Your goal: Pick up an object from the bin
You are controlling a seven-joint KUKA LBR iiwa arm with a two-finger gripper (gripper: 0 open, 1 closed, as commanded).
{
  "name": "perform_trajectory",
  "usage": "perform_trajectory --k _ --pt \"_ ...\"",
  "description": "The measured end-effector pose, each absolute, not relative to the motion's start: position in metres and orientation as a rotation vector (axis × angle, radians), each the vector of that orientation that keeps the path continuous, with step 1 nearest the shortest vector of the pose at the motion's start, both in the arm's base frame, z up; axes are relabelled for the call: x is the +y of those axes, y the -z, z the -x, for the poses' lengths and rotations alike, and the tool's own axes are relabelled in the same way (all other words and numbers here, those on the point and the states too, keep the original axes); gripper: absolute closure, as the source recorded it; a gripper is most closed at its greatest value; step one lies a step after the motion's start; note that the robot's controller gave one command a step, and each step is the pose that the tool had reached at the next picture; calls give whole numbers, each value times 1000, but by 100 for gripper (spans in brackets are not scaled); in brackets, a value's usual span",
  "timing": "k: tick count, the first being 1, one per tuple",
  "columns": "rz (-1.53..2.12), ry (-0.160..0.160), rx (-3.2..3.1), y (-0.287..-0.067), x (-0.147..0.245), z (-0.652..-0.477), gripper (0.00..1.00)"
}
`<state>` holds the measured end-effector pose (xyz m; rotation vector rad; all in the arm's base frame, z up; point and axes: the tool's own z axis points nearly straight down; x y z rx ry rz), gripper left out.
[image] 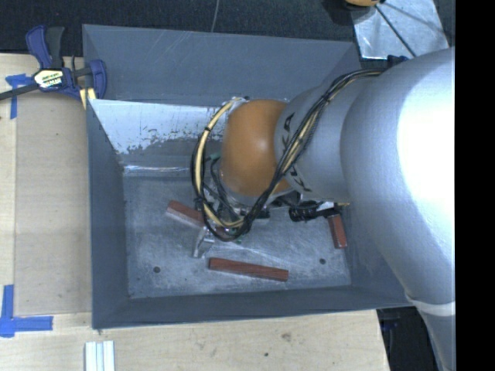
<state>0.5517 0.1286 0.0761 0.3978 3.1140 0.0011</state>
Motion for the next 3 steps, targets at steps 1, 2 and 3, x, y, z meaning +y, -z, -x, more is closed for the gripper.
perform_trajectory --k 1,2,3 --pt "-626 -20 3042 -73 132 -564 100" --pt "-661 -19 3036 -74 132 -563 100" --pt "-686 -16 3037 -76 132 -564 100"
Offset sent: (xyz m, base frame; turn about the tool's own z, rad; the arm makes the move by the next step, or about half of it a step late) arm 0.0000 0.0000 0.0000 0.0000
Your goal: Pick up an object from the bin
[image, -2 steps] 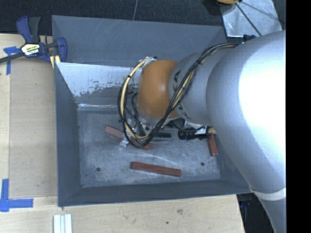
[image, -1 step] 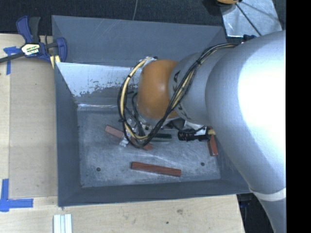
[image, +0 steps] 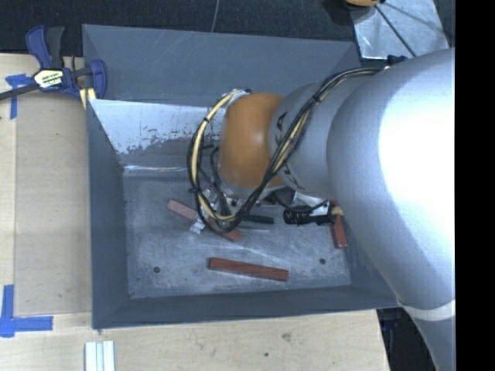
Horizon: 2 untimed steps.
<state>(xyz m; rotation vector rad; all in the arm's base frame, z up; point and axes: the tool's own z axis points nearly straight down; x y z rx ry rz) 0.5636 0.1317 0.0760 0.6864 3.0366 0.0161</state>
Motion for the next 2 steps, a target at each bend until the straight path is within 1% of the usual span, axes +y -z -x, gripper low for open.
perform_trajectory --k 1,2 --pt "-670 -3 3060 -81 131 -560 100" --pt "-661 2 3073 -99 131 -559 100"
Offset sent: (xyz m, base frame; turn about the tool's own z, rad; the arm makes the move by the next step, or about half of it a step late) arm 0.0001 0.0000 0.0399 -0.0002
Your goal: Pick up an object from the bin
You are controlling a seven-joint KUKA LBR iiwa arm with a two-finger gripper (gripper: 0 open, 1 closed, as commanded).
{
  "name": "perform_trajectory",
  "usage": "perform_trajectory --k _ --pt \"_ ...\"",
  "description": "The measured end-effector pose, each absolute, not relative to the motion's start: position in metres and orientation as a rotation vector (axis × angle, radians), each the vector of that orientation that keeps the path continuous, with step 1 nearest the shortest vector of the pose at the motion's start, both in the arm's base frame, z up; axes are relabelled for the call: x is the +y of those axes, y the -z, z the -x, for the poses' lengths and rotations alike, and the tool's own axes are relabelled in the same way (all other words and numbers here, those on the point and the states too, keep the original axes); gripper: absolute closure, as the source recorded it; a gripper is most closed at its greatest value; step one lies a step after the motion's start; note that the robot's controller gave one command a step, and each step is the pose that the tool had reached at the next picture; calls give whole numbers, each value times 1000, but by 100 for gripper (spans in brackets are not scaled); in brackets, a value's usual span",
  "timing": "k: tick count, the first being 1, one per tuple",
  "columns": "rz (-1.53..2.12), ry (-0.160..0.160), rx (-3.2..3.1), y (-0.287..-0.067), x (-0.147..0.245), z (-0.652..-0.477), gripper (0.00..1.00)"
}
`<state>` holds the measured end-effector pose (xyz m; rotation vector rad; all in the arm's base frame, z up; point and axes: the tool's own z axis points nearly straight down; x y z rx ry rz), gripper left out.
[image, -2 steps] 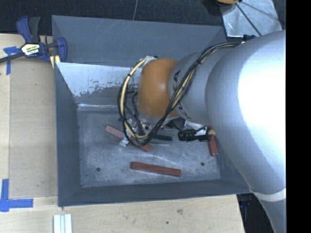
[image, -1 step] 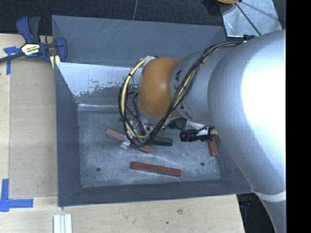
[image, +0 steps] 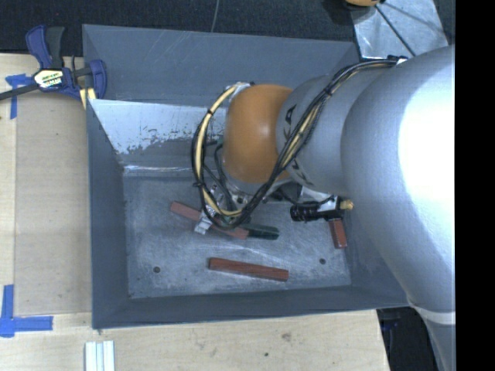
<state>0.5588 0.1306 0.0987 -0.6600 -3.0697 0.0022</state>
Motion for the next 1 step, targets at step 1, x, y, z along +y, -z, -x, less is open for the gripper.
perform_trajectory --k 1 --pt "681 2 -3072 -111 131 -562 100"
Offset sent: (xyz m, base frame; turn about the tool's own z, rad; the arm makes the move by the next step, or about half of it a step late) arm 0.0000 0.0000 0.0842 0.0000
